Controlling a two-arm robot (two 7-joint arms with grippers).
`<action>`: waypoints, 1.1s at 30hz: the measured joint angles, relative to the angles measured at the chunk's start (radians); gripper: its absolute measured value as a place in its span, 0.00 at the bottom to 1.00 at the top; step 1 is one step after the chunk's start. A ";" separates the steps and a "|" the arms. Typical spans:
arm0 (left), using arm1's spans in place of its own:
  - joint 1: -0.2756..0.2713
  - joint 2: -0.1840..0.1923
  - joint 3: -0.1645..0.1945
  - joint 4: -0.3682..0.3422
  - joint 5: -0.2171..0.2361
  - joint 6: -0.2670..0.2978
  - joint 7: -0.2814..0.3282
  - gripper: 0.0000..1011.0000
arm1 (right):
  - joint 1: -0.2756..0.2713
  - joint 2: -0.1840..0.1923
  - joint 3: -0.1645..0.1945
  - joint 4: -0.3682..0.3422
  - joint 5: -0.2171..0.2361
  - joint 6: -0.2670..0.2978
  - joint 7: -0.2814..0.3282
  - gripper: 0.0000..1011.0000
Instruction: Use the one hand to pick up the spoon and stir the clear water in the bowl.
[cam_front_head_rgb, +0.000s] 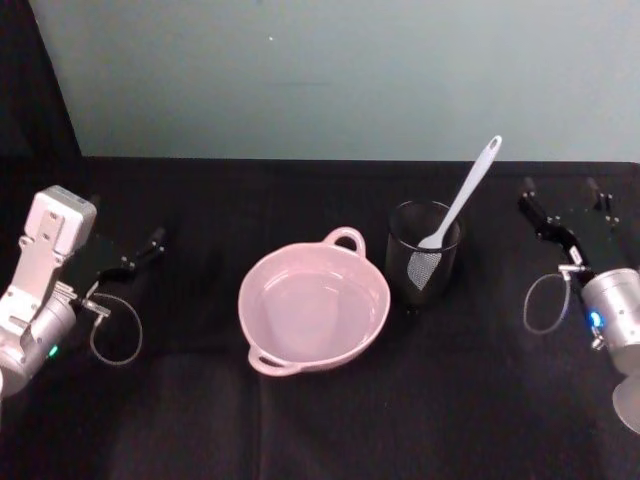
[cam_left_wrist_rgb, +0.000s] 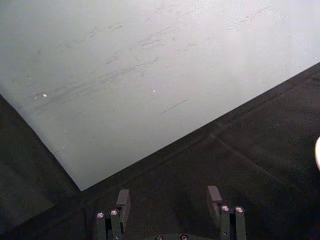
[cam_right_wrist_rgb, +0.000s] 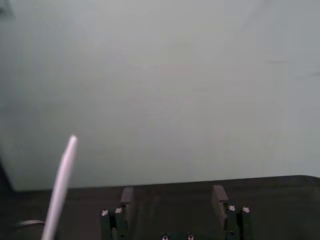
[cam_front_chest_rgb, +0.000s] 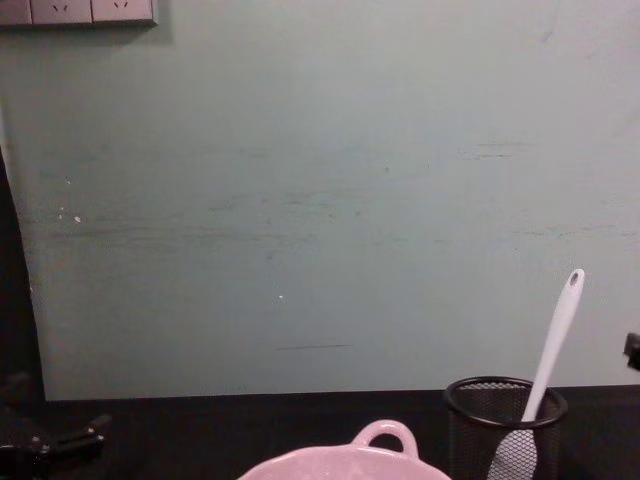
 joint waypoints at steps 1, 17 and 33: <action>0.000 0.000 0.000 0.000 0.000 0.000 0.000 1.00 | 0.006 -0.003 -0.006 0.010 -0.020 0.000 -0.014 0.99; 0.000 0.000 0.000 0.000 0.000 0.000 0.000 1.00 | 0.079 -0.045 -0.042 0.137 -0.181 -0.016 -0.091 0.99; 0.000 0.000 0.000 0.000 0.000 0.000 0.000 1.00 | 0.074 -0.043 -0.043 0.126 -0.180 -0.017 -0.091 0.99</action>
